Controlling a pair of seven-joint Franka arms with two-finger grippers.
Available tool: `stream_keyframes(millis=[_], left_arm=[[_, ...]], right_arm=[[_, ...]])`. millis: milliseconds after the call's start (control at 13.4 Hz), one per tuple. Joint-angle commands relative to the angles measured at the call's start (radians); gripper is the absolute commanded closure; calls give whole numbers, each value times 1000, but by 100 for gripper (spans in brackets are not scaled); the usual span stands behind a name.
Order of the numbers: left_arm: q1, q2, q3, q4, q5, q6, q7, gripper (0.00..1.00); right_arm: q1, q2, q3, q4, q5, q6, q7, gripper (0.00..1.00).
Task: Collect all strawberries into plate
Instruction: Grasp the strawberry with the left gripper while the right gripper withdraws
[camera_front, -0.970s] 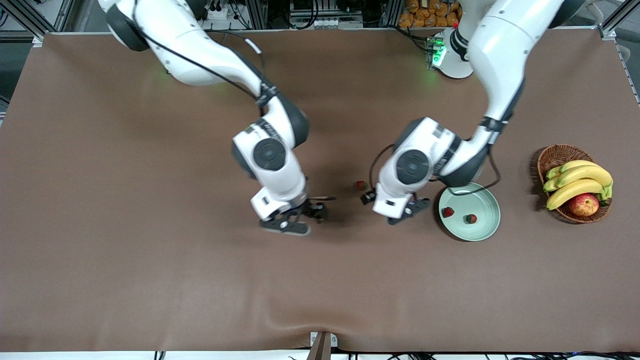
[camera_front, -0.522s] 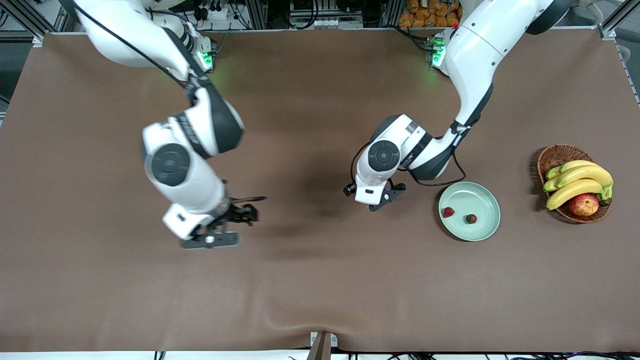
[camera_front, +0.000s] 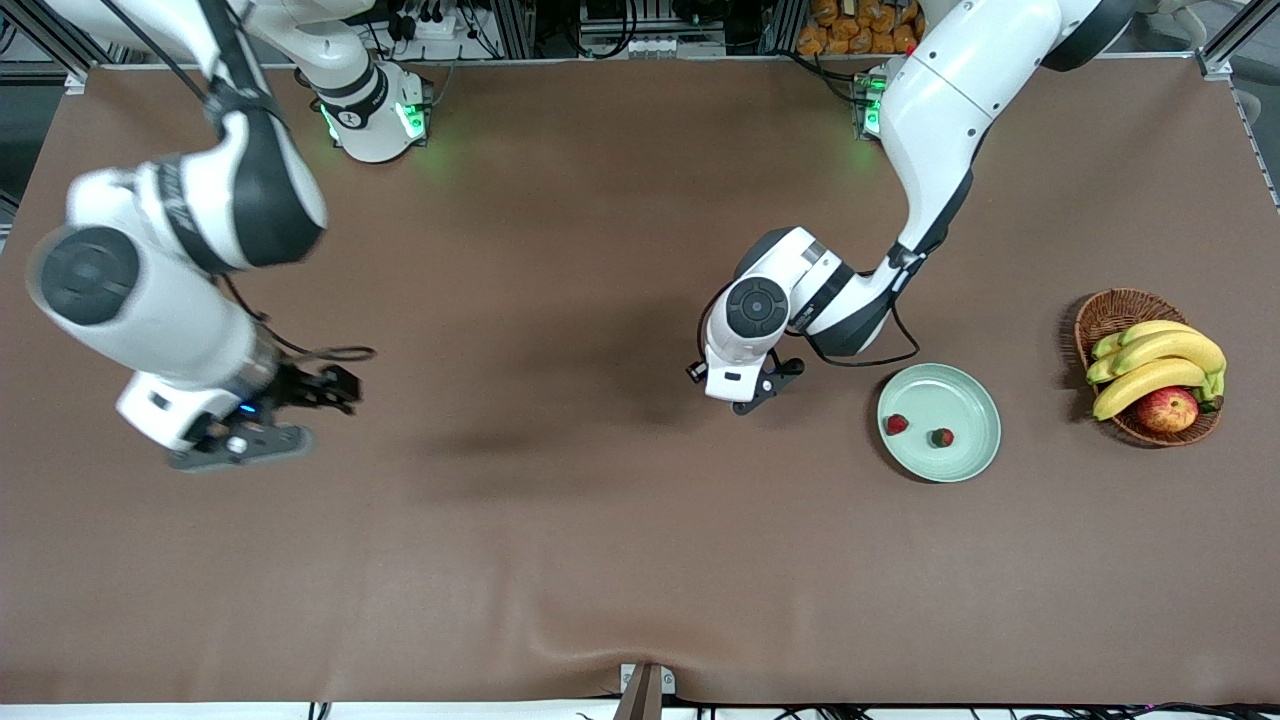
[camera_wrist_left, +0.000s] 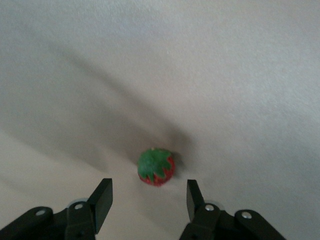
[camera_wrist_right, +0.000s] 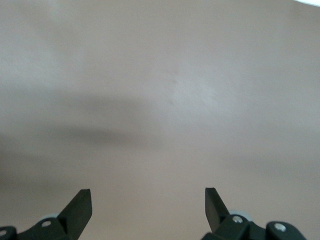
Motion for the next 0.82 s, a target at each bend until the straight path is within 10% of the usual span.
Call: stream_keyframes(millis=[0,299,746], left_arm=[[4,13,-1,-5,50,30,-26,37],[6,24,8,0,49,59,-26,48],[53,-6,13,9,50,67,-20,100]], right_arm=[[-35,-110,-25,-64,3,-64,-67,0],[-73,-201,-89,-63,68,-179,-181,0],[-139,-319,-89,-61,103,-318,-179,0]])
